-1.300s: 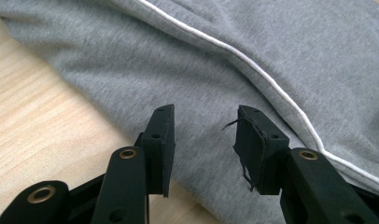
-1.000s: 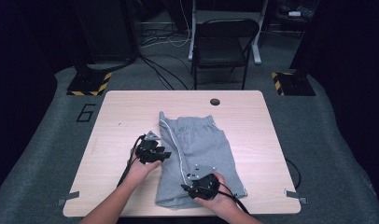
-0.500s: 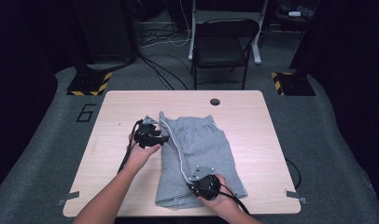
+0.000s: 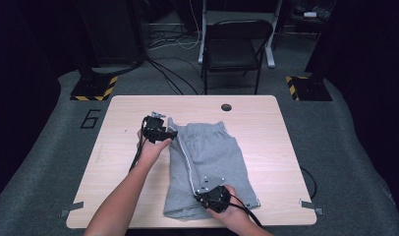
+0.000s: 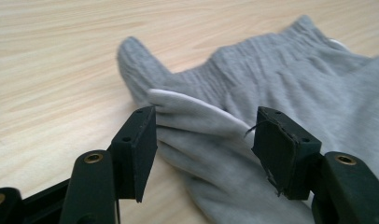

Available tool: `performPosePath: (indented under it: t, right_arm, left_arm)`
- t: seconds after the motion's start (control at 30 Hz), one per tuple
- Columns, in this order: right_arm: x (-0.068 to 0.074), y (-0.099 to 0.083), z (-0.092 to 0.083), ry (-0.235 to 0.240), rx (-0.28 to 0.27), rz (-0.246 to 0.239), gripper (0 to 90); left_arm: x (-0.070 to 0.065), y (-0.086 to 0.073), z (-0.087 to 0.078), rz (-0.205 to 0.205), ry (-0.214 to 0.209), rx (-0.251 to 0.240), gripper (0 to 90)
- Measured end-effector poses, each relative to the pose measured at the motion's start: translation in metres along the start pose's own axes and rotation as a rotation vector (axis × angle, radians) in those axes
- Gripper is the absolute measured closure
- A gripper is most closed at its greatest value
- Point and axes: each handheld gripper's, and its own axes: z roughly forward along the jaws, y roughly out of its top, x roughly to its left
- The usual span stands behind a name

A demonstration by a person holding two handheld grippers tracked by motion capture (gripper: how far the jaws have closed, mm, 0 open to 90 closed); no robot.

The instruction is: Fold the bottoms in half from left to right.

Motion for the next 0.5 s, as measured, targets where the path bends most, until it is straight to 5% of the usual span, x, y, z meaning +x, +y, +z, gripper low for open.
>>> performPosePath:
  t: [0.27,0.5]
  right_arm:
    - [-0.001,-0.001,0.000,0.011,-0.007,0.012,83.1]
    - [-0.002,-0.003,0.000,0.015,-0.008,0.008,83.0]
  left_arm:
    - [0.004,0.005,0.013,-0.036,0.010,-0.002,37.4]
    - [0.001,0.013,0.020,-0.008,0.039,-0.015,37.5]
